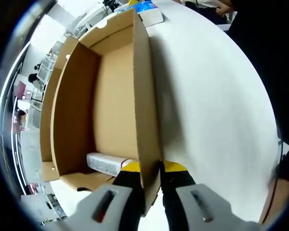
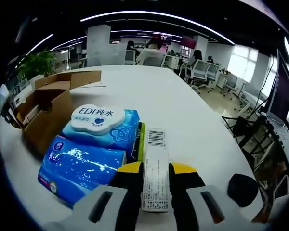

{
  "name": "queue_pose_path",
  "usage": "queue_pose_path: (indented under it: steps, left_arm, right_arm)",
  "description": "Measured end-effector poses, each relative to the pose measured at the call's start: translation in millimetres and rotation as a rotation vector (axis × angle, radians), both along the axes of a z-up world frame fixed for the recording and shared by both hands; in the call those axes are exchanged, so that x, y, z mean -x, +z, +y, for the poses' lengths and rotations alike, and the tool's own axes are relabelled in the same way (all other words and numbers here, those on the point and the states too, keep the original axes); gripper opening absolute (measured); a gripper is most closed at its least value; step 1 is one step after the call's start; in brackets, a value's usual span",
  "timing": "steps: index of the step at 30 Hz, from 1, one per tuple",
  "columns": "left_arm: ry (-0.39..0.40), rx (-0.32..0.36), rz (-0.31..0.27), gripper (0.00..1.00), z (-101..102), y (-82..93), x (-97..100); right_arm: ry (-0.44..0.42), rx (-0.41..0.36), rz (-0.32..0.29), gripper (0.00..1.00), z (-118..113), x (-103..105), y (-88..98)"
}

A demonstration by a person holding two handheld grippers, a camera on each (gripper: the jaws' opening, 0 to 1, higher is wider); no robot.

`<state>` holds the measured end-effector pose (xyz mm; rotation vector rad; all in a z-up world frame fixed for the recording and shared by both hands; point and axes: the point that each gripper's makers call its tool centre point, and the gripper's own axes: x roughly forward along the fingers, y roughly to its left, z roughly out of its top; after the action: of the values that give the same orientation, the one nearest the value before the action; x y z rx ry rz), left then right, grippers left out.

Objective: Operate the shoe box by opening the lid, removing the specified soft item, and placing it in the target area until the item is outside and the box remains undamaged.

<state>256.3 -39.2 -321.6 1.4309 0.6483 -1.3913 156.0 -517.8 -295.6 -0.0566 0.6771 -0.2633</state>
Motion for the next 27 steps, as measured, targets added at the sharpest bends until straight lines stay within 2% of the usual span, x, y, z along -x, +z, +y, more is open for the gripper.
queue_pose_path:
  steps: [8,27]
  left_arm:
    - [0.0,0.001,-0.001,0.1,-0.2,-0.2,0.3]
    - [-0.006,0.0,-0.002,0.1,-0.7,-0.2,1.1]
  right_arm:
    - [0.008,-0.01,-0.007,0.21,6.2,-8.1,0.0]
    - [-0.005,-0.019,0.0,0.21,8.0,-11.8,-0.6]
